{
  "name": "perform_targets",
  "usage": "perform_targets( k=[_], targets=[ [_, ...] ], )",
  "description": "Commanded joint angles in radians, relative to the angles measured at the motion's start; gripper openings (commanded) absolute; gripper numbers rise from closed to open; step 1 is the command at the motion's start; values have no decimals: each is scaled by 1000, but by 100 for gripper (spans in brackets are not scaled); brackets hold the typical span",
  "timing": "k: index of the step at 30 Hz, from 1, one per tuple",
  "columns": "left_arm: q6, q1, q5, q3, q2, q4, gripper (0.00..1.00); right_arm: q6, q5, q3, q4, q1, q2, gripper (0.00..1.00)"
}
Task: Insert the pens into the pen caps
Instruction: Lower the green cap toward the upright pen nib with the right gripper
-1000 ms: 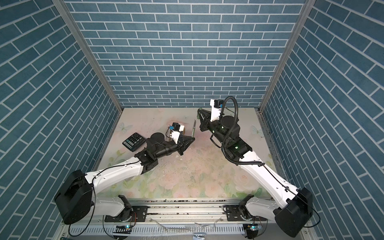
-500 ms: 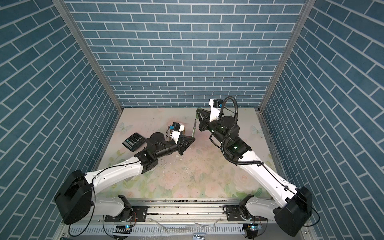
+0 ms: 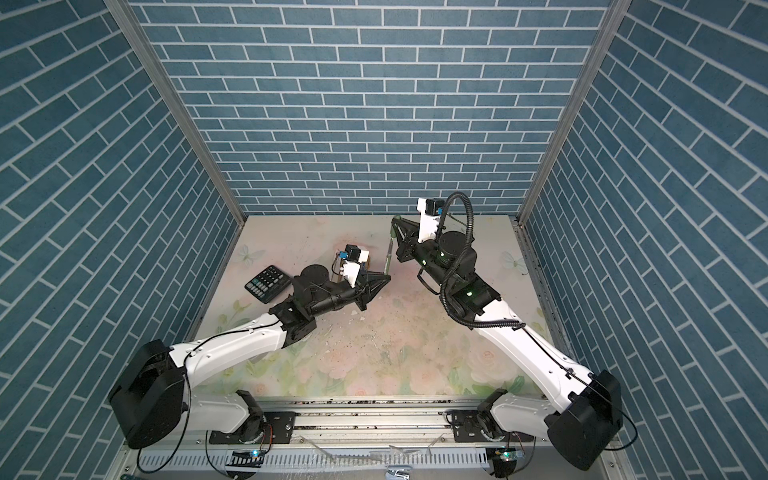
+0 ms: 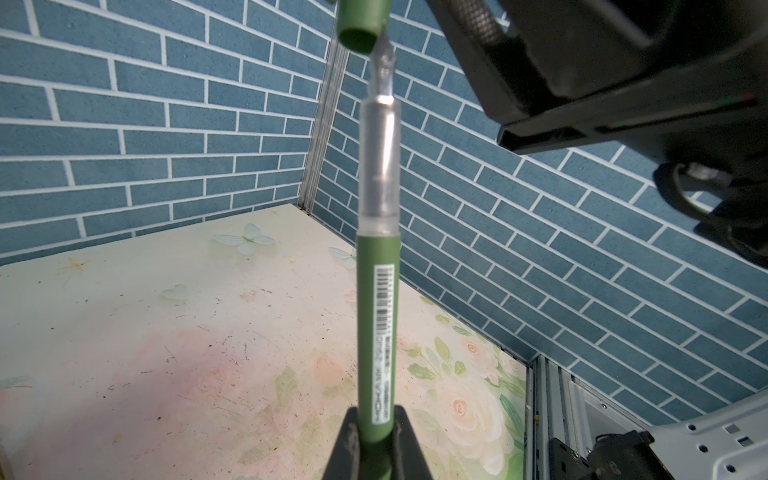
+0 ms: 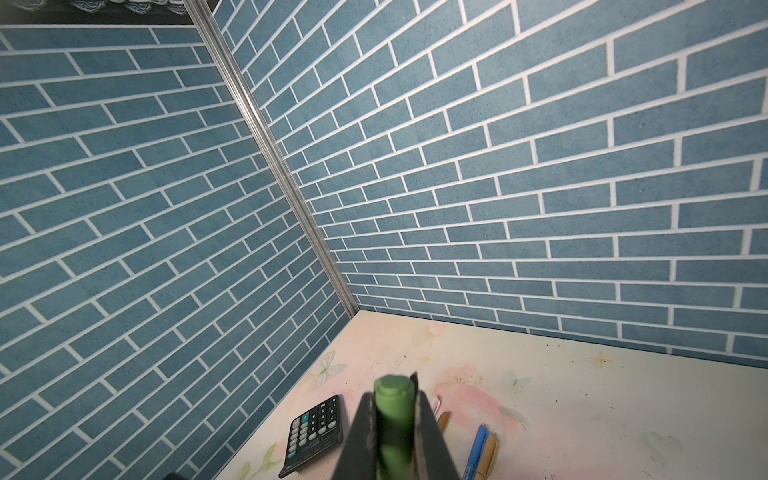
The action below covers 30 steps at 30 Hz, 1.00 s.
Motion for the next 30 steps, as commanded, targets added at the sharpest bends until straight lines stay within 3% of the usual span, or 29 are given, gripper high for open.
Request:
perform_targets(
  k=[1,30],
  targets=[
    [1,-8,4,26,6,4,0,14,-14,15,19,6,-27,9],
    [-1,-13,5,27,12,3,0,20,-26,31,-24,6,-57,9]
  ],
)
